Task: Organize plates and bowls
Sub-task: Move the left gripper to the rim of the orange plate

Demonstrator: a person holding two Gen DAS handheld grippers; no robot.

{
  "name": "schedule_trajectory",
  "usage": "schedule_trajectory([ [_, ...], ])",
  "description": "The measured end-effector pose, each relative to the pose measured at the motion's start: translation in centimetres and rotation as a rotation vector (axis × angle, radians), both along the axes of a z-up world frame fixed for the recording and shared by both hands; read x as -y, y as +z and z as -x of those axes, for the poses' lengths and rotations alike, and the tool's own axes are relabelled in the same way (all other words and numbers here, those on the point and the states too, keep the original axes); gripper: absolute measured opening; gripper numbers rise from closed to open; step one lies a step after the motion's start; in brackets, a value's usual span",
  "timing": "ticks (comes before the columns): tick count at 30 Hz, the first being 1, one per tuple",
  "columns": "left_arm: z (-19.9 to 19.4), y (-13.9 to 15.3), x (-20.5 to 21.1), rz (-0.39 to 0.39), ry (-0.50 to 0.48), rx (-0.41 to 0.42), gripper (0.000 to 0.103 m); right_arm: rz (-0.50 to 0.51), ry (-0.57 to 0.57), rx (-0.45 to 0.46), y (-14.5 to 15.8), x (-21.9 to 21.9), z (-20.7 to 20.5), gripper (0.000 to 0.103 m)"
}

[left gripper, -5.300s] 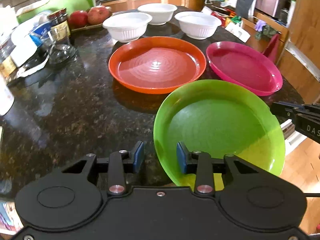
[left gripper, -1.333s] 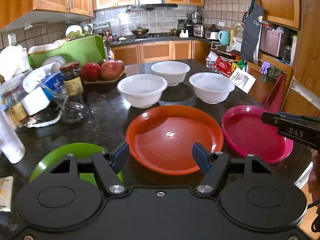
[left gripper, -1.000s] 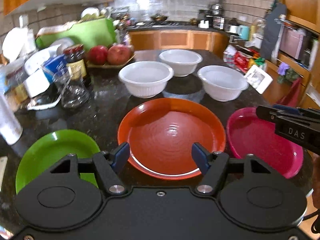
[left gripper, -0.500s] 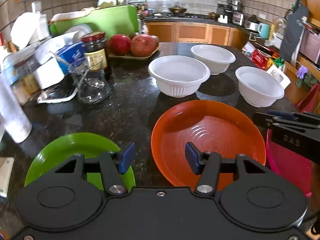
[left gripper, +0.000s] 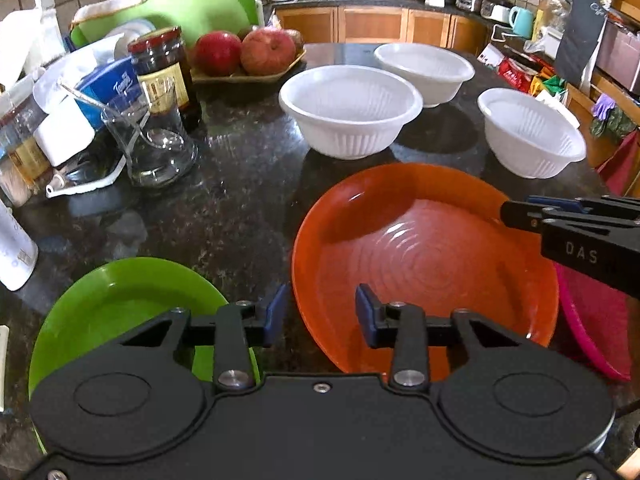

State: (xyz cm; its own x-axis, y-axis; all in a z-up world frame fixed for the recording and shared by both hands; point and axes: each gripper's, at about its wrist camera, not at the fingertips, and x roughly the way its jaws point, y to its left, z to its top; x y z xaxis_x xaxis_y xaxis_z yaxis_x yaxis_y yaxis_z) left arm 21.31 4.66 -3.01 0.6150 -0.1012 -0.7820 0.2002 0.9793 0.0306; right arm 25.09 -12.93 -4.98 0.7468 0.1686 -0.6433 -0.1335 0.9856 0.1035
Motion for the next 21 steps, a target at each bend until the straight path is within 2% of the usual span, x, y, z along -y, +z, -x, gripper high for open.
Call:
schedule_trajectory([
  [3,-0.2,-0.2,-0.1,-0.006,0.013,-0.014,0.045,-0.005,0.003,-0.007,-0.2,0.1,-0.2,0.024],
  [5,-0.5,-0.4,-0.2,-0.003,0.017,-0.025,0.041,-0.009,0.008,-0.012,-0.3,0.1,-0.4,0.023],
  [13,-0.6,-0.3,-0.3,0.009,0.019,-0.042,0.034,-0.008,0.015,-0.024,-0.7,0.1,-0.7,0.016],
  [18,-0.4,-0.2,-0.1,0.010,0.022,-0.040,0.033,-0.033,-0.002,-0.065,-1.2,0.5,-1.0,0.012],
  [21,-0.4,-0.3,-0.2,0.017,0.028,-0.040,0.033,-0.031,0.001,-0.059,-1.3,0.5,-0.8,0.012],
])
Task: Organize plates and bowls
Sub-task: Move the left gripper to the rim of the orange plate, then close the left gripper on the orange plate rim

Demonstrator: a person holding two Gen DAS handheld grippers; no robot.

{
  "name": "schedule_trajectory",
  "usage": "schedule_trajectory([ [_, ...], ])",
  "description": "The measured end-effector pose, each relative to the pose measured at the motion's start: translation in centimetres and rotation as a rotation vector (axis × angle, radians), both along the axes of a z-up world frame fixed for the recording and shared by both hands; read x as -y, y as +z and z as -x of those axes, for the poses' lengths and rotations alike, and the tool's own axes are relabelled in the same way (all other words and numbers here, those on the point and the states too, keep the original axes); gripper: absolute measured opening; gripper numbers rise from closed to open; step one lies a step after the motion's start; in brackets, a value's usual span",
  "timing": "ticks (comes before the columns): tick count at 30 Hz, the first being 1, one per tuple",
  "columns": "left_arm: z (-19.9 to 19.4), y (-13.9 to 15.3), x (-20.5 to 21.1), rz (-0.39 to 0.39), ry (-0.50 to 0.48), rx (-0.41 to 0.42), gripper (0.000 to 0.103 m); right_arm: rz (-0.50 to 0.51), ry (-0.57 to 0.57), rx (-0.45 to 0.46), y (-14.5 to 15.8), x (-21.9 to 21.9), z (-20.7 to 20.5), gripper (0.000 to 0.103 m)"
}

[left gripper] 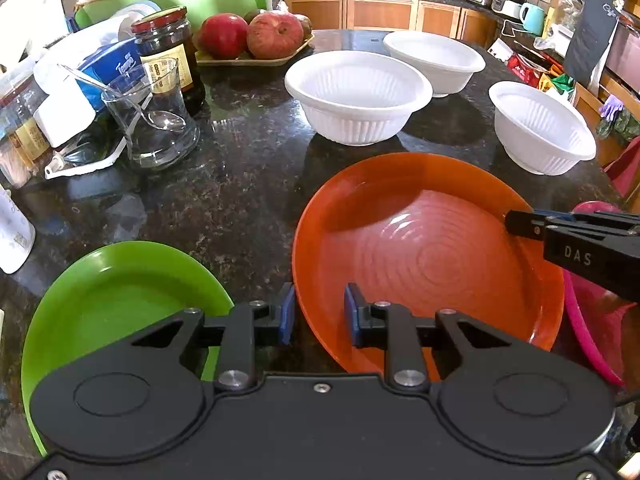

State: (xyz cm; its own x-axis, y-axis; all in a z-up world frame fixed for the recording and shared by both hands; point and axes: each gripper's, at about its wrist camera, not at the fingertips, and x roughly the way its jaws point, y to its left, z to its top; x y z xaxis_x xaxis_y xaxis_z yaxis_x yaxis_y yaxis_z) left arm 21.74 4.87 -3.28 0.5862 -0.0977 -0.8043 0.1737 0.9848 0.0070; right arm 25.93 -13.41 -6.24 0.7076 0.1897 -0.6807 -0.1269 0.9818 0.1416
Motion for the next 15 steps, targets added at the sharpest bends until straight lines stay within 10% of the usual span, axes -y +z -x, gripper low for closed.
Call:
schedule_trajectory([
  [15,0.35,0.21,-0.06,0.020,0.038,0.012,0.033,0.003,-0.023,0.016,0.16,-0.39,0.50,0.012],
])
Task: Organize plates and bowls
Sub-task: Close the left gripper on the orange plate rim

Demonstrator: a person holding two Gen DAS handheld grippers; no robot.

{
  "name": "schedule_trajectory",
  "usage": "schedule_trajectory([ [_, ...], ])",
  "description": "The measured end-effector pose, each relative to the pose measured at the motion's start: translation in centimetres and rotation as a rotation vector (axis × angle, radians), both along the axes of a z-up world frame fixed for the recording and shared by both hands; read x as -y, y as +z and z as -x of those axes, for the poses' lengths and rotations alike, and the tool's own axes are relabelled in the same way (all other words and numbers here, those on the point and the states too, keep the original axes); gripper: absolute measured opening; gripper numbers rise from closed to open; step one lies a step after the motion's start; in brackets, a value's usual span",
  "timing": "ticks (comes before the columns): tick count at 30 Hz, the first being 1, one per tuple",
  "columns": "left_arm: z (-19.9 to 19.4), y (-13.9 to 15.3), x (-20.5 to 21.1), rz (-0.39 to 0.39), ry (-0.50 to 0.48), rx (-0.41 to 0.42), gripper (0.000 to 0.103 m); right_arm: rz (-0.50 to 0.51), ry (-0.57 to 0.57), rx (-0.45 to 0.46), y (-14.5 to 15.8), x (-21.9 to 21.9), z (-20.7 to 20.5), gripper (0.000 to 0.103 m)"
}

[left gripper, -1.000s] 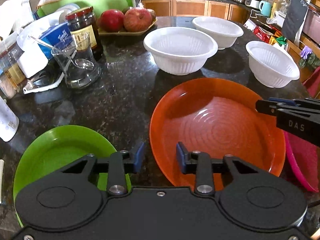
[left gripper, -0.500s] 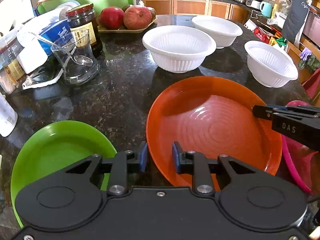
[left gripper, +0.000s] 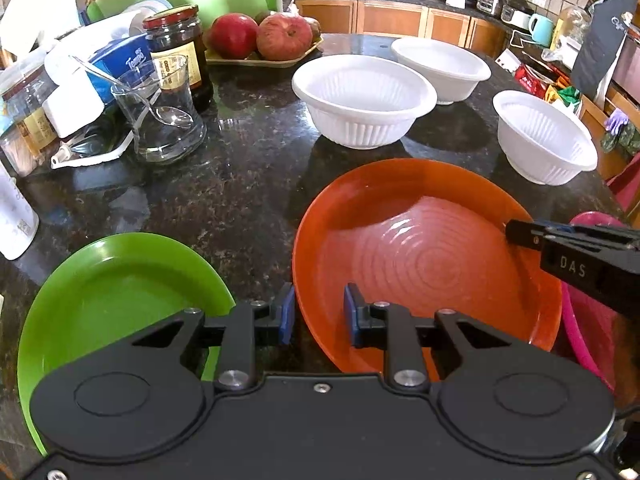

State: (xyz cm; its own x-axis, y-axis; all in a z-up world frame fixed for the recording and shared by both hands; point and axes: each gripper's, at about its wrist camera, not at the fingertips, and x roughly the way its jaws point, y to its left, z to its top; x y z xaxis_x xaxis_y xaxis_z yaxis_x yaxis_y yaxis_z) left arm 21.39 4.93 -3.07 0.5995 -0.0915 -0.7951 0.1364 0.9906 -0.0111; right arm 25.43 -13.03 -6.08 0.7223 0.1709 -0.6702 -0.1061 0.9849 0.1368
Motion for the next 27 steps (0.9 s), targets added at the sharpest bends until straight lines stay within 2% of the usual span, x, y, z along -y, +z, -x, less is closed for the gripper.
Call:
schedule_trajectory([
  [7,0.4,0.7,0.0,-0.005,0.002,0.030,0.032,-0.010,-0.015,0.027,0.8,0.1,0.6,0.012],
  [10,0.6,0.9,-0.1,-0.019,0.012,0.043,0.016,-0.008,-0.025,0.036,0.9,0.2,0.9,0.012],
  [11,0.6,0.9,-0.2,-0.014,0.012,0.043,0.015,-0.015,-0.027,0.033,0.9,0.3,0.9,0.012],
  [16,1.0,1.0,-0.7,-0.006,0.021,0.042,0.015,-0.015,-0.019,0.041,1.2,-0.1,1.6,0.012],
  [27,2.7,2.5,-2.8,0.003,0.040,0.101,0.015,-0.023,-0.004,0.113,3.2,-2.6,3.8,0.012],
])
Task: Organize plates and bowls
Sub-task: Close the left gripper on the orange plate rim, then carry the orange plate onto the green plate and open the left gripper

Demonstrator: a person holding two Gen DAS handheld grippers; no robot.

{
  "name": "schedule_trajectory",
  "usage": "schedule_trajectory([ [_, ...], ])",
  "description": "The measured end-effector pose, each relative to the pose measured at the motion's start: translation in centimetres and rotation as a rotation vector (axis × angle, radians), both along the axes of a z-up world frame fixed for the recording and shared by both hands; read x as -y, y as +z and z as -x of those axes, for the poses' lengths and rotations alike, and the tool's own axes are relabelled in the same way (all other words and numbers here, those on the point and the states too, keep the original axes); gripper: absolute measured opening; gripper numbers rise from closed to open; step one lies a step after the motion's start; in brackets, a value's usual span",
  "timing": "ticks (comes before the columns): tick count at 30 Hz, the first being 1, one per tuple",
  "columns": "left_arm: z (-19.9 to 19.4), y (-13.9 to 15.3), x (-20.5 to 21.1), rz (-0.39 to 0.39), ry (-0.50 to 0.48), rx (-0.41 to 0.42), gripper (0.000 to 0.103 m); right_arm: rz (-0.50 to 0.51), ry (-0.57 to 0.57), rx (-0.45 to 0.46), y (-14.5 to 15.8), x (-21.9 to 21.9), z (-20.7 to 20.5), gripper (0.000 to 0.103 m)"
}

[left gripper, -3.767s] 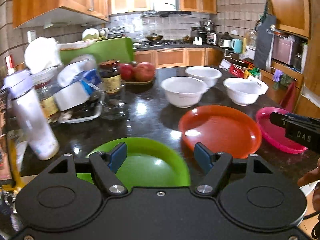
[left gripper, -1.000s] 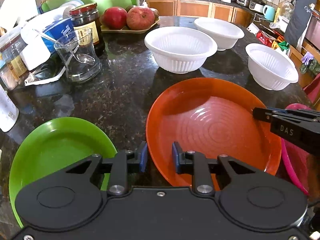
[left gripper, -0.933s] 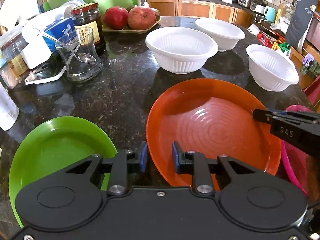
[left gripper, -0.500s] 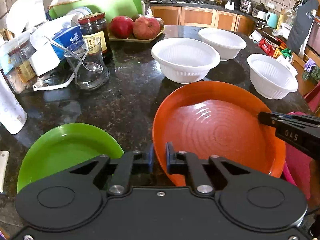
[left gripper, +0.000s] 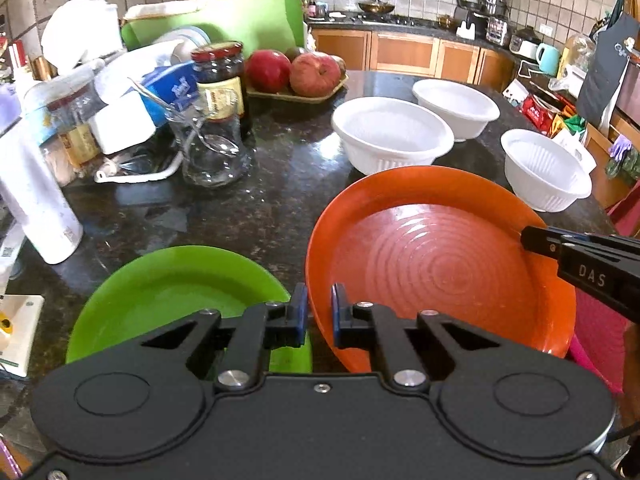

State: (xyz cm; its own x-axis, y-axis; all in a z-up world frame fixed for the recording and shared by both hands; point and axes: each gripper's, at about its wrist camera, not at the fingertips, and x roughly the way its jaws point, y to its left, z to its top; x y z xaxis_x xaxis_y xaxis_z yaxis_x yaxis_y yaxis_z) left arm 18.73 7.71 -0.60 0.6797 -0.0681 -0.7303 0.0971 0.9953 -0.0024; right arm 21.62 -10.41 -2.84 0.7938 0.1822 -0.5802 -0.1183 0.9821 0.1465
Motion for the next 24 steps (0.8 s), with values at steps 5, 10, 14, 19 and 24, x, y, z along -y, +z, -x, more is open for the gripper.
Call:
schedule_trajectory([
  [5,1.1,0.7,-2.1,0.002,0.017,0.030,0.015,-0.002,0.020,0.023,0.8,-2.3,1.3,0.012],
  [10,2.2,1.1,-4.6,-0.005,0.043,0.056,0.015,-0.004,0.050,0.039,1.3,-4.8,2.6,0.012],
  [14,3.1,1.3,-6.7,-0.010,0.067,0.065,0.015,-0.008,0.079,0.050,1.7,-7.2,3.6,0.012],
  [19,4.3,1.4,-9.5,-0.022,0.098,0.081,0.015,-0.007,0.115,0.057,2.0,-10.1,4.8,0.012],
  [24,5.0,1.2,-11.9,-0.034,0.119,0.088,0.015,-0.001,0.135,0.055,1.9,-13.2,5.3,0.012],
])
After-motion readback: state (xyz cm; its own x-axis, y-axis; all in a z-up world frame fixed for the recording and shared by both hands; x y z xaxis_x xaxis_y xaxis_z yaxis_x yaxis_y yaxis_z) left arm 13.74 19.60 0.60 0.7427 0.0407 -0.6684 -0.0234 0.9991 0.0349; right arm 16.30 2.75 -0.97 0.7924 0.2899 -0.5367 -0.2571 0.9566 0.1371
